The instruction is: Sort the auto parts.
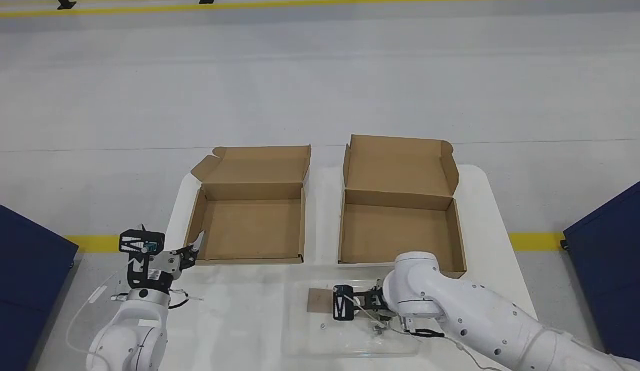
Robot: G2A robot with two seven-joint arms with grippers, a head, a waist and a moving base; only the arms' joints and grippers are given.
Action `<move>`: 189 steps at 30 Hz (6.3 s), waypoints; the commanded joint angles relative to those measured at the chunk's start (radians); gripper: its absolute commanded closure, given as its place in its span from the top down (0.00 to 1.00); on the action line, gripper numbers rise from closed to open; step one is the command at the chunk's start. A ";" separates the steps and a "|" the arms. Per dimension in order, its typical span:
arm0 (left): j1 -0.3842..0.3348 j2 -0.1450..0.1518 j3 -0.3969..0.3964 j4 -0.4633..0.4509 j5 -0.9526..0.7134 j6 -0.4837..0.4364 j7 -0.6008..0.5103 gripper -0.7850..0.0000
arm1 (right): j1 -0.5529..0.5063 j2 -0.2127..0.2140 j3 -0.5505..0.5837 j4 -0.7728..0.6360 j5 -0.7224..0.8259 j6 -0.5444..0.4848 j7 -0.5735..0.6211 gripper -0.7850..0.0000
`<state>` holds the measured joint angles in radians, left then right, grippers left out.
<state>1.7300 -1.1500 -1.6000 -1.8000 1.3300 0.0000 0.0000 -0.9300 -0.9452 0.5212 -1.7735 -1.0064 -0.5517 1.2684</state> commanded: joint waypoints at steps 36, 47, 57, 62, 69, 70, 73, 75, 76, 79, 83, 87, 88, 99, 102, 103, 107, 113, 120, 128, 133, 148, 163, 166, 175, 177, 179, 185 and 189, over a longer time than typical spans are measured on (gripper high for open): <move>0.000 0.000 0.000 0.000 0.000 0.000 0.000 1.00 | -0.211 0.186 0.399 -0.005 0.390 -0.290 -0.290 0.00; 0.000 0.000 0.000 0.000 0.000 0.000 0.000 1.00 | -0.239 0.211 0.447 0.085 0.637 -0.461 -0.461 0.00; 0.000 0.000 0.000 0.000 0.000 0.000 0.000 1.00 | -0.201 0.310 0.372 0.040 1.095 -0.461 -0.460 0.00; 0.000 0.000 0.000 0.000 0.000 0.000 0.000 1.00 | -0.163 0.330 0.310 0.036 1.158 -0.461 -0.460 0.00; 0.000 0.000 0.000 0.000 0.000 0.000 0.000 1.00 | -0.163 0.330 0.310 0.036 1.158 -0.461 -0.460 0.00; 0.000 0.000 0.000 0.000 0.000 0.000 0.000 1.00 | -0.163 0.330 0.310 0.036 1.158 -0.461 -0.460 0.00; 0.000 0.000 0.000 0.000 0.000 0.000 0.000 1.00 | -0.164 0.329 0.311 0.035 1.159 -0.457 -0.467 0.00; 0.000 0.000 0.000 0.000 0.000 0.000 0.000 1.00 | -0.168 0.329 0.325 0.024 1.169 -0.461 -0.496 0.00; 0.000 0.000 0.000 0.000 0.000 0.000 0.000 1.00 | -0.172 0.330 0.330 0.014 1.193 -0.461 -0.507 0.00; 0.000 0.000 0.000 0.000 0.000 0.000 0.000 1.00 | -0.185 0.335 0.339 -0.028 1.328 -0.461 -0.493 0.00; 0.000 0.000 0.000 0.000 0.000 0.000 0.000 1.00 | -0.188 0.343 0.345 -0.087 1.532 -0.461 -0.460 0.00; 0.000 0.000 0.000 0.000 0.000 0.000 0.000 1.00 | -0.174 0.351 0.320 -0.132 1.647 -0.461 -0.460 0.00; 0.000 0.000 0.000 0.000 0.000 0.000 0.000 1.00 | -0.168 0.352 0.311 -0.140 1.673 -0.461 -0.460 0.00; 0.000 0.000 0.000 0.000 0.000 0.000 0.000 1.00 | -0.154 0.352 0.288 -0.142 1.743 -0.461 -0.460 0.00; 0.000 0.000 0.000 0.000 0.000 0.000 0.000 1.00 | -0.182 0.342 0.269 -0.191 1.840 -0.461 -0.519 0.00; 0.000 0.000 0.000 0.000 0.000 0.000 0.000 1.00 | -0.184 0.339 0.267 -0.196 1.866 -0.461 -0.509 0.00; 0.000 0.000 0.000 0.000 0.000 0.000 0.000 1.00 | -0.192 0.323 0.252 -0.233 2.033 -0.458 -0.458 0.00; 0.000 0.000 0.000 0.000 0.000 0.000 0.000 1.00 | -0.183 0.291 0.252 -0.279 2.222 -0.400 -0.400 0.00; 0.000 0.000 0.000 0.000 0.000 0.000 0.000 1.00 | -0.192 0.263 0.297 -0.264 2.273 -0.341 -0.341 0.00; 0.000 0.000 0.000 0.000 0.000 0.000 0.000 1.00 | -0.201 0.256 0.304 -0.288 2.266 -0.303 -0.366 0.00; 0.000 0.000 0.000 0.000 0.000 0.000 0.000 1.00 | -0.220 0.238 0.301 -0.288 2.296 -0.234 -0.343 0.00; 0.000 0.000 0.000 0.000 0.000 0.000 0.000 1.00 | -0.259 0.188 0.333 -0.276 2.275 -0.168 -0.362 0.00; 0.000 0.000 0.000 0.000 0.000 0.000 0.000 1.00 | -0.273 0.158 0.356 -0.270 2.455 -0.106 -0.273 0.00; 0.000 0.000 0.000 0.000 0.000 0.000 0.000 1.00 | -0.289 0.149 0.359 -0.297 2.477 -0.063 -0.309 0.00; 0.000 0.000 0.000 0.000 0.000 0.000 0.000 1.00 | -0.330 0.117 0.375 -0.282 2.570 0.015 -0.316 0.00; 0.000 0.000 0.000 0.000 0.000 0.000 0.000 1.00 | -0.333 0.112 0.378 -0.280 2.572 0.027 -0.311 0.00; 0.000 0.000 0.000 0.000 0.000 0.000 0.000 1.00 | -0.333 0.112 0.378 -0.280 2.572 0.027 -0.311 0.00; 0.000 0.000 0.000 0.000 0.000 0.000 0.000 1.00 | -0.334 0.112 0.378 -0.282 2.573 0.029 -0.317 0.00; 0.000 0.000 0.000 0.000 0.000 0.000 0.000 1.00 | -0.354 0.100 0.388 -0.298 2.584 0.056 -0.342 0.00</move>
<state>1.7300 -1.1500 -1.6000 -1.8000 1.3300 0.0000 0.0000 -1.2770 -0.8414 0.9069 -2.0698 1.5668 -0.5018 0.9266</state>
